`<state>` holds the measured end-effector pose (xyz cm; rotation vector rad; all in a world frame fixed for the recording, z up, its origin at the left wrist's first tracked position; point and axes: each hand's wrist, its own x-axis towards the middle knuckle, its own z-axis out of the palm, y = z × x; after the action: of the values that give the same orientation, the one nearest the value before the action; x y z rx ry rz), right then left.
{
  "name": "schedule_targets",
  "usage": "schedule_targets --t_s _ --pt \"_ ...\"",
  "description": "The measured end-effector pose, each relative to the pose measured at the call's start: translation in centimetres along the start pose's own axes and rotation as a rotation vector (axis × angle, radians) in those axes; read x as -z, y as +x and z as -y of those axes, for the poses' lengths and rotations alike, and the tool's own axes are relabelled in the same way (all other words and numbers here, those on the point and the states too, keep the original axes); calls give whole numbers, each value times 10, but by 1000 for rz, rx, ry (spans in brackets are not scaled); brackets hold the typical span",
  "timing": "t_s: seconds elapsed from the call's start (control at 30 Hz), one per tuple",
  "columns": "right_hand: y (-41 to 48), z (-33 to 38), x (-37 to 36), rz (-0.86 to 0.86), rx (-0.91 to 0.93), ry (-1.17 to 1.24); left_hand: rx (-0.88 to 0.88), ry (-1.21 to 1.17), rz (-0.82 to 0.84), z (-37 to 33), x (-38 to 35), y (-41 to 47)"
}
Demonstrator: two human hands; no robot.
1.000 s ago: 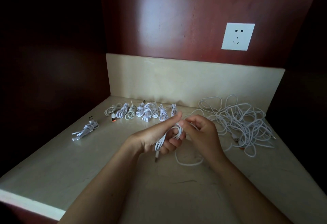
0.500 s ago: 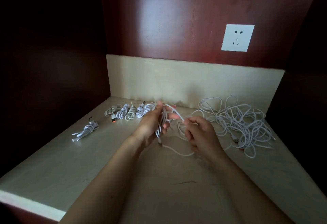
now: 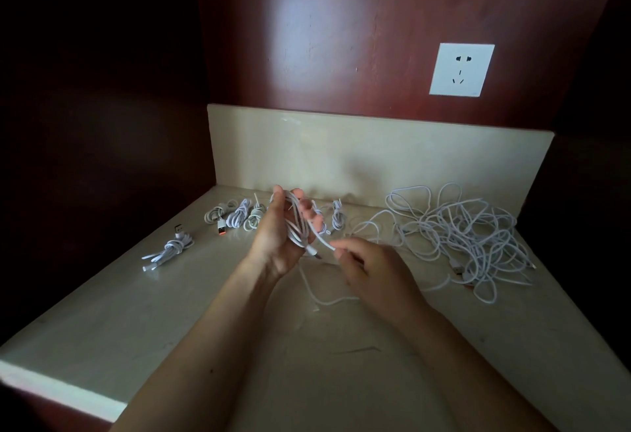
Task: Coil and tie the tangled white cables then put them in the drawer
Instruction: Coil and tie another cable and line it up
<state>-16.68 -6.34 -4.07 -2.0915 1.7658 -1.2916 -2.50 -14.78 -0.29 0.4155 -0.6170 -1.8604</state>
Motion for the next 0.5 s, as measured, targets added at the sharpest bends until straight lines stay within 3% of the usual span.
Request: schedule_targets --t_s 0.1,0.27,0.5 --pt "1 1 -1 17 67 -37 -97 109 -74 -5 6 4" --pt "2 12 2 63 9 212 -295 649 -194 5 8 1" --pt "4 24 21 107 -271 862 -47 1045 28 10 1 -14"
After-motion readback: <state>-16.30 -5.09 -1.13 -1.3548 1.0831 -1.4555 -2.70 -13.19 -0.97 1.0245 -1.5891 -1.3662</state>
